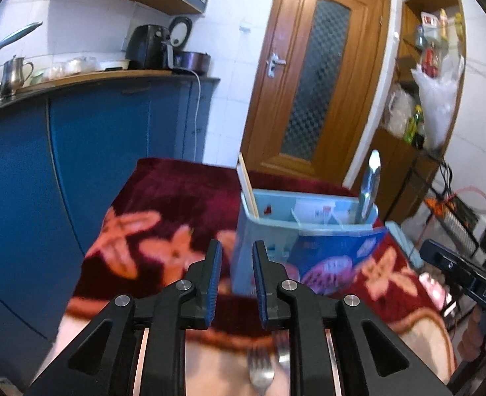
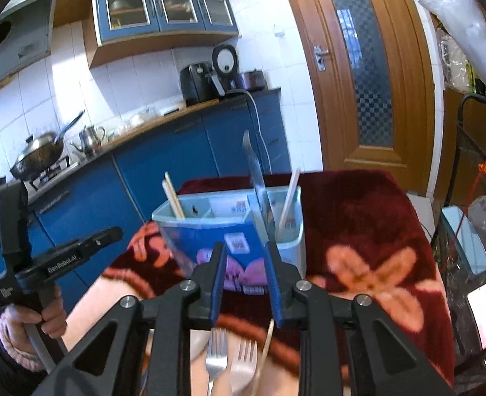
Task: Organize utensils
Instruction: 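Open the left gripper over the holder while the right gripper drops the knife in, then grasp a steel fork with the left gripper while the right gripper grasps a wooden chopstick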
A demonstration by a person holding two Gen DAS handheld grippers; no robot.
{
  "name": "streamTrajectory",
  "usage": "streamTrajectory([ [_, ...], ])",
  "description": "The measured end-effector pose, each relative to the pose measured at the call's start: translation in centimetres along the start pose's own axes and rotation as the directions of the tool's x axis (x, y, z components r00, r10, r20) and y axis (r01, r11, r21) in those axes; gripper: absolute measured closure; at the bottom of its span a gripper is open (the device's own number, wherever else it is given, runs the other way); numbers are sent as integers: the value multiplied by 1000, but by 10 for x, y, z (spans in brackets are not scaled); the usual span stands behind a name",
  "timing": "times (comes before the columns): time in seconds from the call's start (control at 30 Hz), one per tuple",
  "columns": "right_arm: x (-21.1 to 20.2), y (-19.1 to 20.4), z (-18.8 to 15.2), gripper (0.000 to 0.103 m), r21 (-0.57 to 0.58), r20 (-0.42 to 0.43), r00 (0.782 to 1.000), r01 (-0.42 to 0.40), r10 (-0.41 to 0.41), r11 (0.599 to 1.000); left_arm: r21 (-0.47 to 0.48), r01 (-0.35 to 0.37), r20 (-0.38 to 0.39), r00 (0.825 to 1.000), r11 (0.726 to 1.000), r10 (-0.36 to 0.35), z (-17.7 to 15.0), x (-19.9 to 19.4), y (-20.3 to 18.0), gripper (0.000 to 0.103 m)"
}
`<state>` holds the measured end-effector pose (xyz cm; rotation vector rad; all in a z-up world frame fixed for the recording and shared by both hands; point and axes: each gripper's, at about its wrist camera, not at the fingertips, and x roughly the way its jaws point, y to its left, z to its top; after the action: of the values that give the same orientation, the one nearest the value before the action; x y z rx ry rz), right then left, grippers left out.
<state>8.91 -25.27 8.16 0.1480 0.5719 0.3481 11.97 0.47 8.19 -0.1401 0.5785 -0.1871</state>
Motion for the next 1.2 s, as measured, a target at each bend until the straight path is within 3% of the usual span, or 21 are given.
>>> streamTrajectory([
  [0.27, 4, 0, -24, 77, 1, -137, 990, 20, -20, 1000, 23, 6, -152, 988, 1000, -2, -22, -4, 2, 83],
  [0.57, 15, -5, -52, 77, 17, -292, 956, 42, -36, 999, 21, 44, -273, 961, 999, -37, -42, 3, 4, 83],
  [1.0, 25, -13, -71, 77, 44, -417, 908, 57, -34, 997, 20, 96, -444, 893, 995, -77, -68, 29, -4, 83],
  [1.2, 34, -11, -78, 77, 18, -499, 866, 58, -42, 998, 16, 123, -520, 849, 992, -97, -82, 32, -7, 82],
])
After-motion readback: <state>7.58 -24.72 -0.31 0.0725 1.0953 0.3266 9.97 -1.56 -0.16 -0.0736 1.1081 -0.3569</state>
